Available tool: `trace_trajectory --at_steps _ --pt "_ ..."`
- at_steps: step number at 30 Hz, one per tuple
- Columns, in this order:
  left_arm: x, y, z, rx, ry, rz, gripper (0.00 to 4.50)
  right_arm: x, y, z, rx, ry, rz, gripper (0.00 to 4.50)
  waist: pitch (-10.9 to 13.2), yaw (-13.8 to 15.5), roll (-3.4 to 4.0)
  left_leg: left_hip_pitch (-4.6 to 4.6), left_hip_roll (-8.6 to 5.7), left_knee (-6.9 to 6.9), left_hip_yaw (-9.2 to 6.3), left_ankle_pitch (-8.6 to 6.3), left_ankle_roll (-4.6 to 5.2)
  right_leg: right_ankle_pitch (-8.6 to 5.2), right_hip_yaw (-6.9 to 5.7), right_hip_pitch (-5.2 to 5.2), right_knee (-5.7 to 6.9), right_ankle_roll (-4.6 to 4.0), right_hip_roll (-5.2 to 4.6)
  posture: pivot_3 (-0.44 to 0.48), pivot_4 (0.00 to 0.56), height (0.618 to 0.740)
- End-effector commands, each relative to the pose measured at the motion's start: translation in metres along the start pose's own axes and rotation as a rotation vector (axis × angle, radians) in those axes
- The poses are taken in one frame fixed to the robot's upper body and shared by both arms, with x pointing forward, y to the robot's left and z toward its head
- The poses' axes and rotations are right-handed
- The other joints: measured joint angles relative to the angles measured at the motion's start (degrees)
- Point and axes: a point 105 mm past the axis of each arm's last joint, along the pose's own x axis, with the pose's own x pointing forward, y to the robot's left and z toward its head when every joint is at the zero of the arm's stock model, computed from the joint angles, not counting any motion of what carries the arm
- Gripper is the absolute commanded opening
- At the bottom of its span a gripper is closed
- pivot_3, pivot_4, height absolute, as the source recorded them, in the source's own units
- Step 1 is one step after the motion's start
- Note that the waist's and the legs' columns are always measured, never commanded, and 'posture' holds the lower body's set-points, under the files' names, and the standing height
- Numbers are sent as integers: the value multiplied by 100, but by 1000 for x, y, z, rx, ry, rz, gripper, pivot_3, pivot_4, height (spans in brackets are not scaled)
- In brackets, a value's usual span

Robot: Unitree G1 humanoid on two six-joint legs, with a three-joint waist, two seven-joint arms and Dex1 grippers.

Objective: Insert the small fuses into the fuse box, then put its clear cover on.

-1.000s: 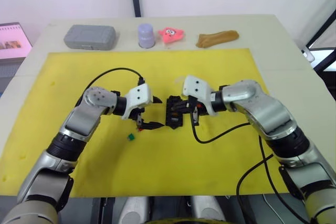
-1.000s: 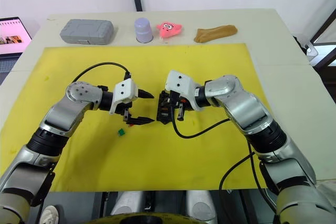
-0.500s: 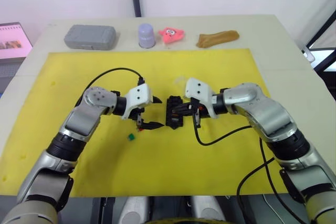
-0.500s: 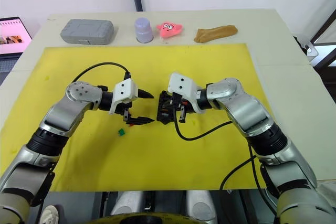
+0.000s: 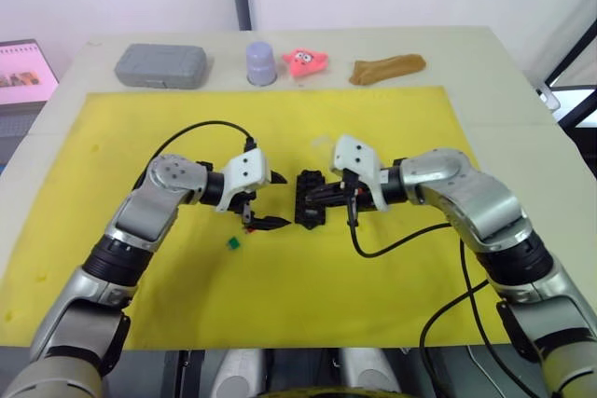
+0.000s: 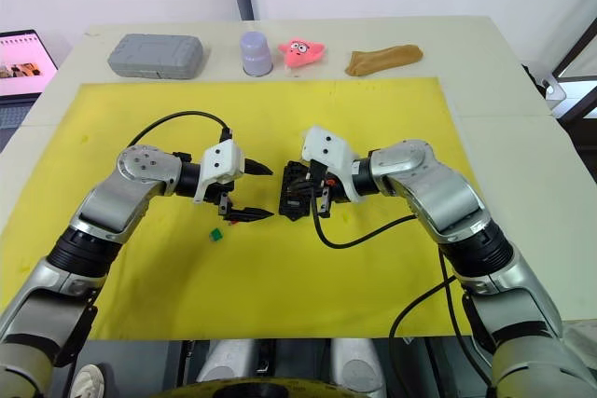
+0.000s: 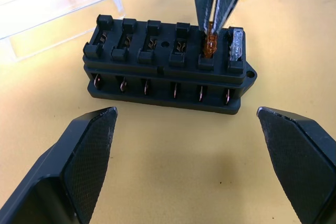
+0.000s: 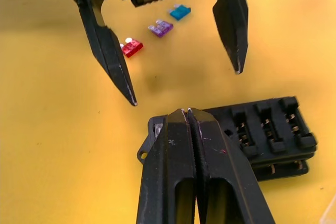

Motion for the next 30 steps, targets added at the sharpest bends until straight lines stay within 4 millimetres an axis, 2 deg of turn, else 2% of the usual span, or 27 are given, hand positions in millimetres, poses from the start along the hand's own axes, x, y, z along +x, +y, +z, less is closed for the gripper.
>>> trace_trajectory --at_steps 1,5,19,23,30 --pt "-5 4 8 48 -6 11 4500 2 -2 -10 -7 16 -11 73 0 0 0 0 0 0 0 0 0 0 0 0 0 0 0 0 150 740" --pt "-5 4 8 49 -5 12 4500 5 -1 -33 -3 81 -10 73 0 5 0 7 0 0 -1 0 0 0 0 9 0 0 1 0 150 740" --pt "-4 5 9 61 -2 13 4500 10 -8 -57 -71 188 -43 73 -14 11 -9 25 0 2 -3 0 1 0 -2 28 -1 0 2 0 150 740" --pt "-4 5 9 64 -2 13 4500 7 -8 -42 -73 137 -33 73 -22 20 -18 30 0 3 -3 -2 3 0 -2 35 -1 0 2 0 150 740" --pt "-4 6 10 67 -4 16 4500 -5 -8 6 -39 -21 -17 73 -21 29 -18 26 0 3 -6 -1 2 0 -3 32 -2 0 2 0 150 740"
